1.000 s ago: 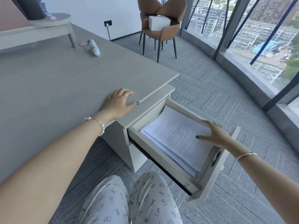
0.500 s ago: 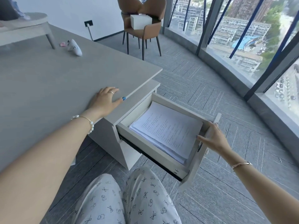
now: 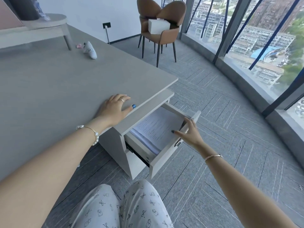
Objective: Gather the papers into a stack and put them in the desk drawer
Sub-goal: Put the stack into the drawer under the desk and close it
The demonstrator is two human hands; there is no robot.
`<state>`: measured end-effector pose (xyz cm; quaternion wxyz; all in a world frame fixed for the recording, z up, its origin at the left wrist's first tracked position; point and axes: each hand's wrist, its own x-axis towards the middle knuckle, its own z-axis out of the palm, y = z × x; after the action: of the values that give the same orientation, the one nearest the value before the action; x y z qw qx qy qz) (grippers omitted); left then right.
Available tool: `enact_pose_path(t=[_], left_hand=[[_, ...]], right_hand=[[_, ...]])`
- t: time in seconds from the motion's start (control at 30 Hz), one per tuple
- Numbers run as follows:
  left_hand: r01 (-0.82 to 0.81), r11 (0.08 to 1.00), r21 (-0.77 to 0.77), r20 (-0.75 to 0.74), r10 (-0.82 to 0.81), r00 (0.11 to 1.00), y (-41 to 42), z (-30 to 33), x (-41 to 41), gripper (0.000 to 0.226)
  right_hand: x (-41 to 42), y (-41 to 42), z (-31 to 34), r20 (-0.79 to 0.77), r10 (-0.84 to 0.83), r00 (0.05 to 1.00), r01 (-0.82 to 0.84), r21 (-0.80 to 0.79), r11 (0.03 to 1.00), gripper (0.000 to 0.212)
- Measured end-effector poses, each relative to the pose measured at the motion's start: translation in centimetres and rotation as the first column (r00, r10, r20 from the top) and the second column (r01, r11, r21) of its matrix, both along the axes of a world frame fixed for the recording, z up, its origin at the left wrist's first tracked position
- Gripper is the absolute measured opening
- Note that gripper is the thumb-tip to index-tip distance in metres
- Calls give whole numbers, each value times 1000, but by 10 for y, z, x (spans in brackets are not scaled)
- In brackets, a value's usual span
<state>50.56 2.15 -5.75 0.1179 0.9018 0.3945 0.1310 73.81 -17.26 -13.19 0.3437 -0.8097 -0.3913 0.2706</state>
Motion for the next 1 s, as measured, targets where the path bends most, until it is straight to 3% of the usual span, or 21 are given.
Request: enact_pose_path(t=[0.13, 0.27, 0.4, 0.7, 0.87, 1.0], left_hand=[[-2, 1000, -12, -8, 2, 1000, 0, 1, 0, 51], [-4, 1000, -5, -14, 4, 1000, 0, 0, 1, 51], [-8, 1000, -1, -3, 8, 1000, -1, 0, 2, 51], [-55, 992, -115, 116, 68, 991, 3, 2, 2, 45], [-74, 994, -80, 113, 82, 990, 9, -3, 2, 44], [-81, 994, -70, 107, 89, 990, 11, -7, 3, 43]], right_hand=[[-11, 6, -10, -89, -7, 996, 9, 20, 1000, 119], [-28, 7, -21, -119, 91, 989, -90, 12, 996, 111], [-37, 22, -38, -89, 77, 993, -76, 15, 997, 140], [-49, 63, -35, -11, 110, 994, -109, 34, 993, 141], [-58, 93, -38, 7, 83, 997, -83, 62, 995, 136], [-62, 114, -41, 38, 59, 998, -63, 94, 994, 116]])
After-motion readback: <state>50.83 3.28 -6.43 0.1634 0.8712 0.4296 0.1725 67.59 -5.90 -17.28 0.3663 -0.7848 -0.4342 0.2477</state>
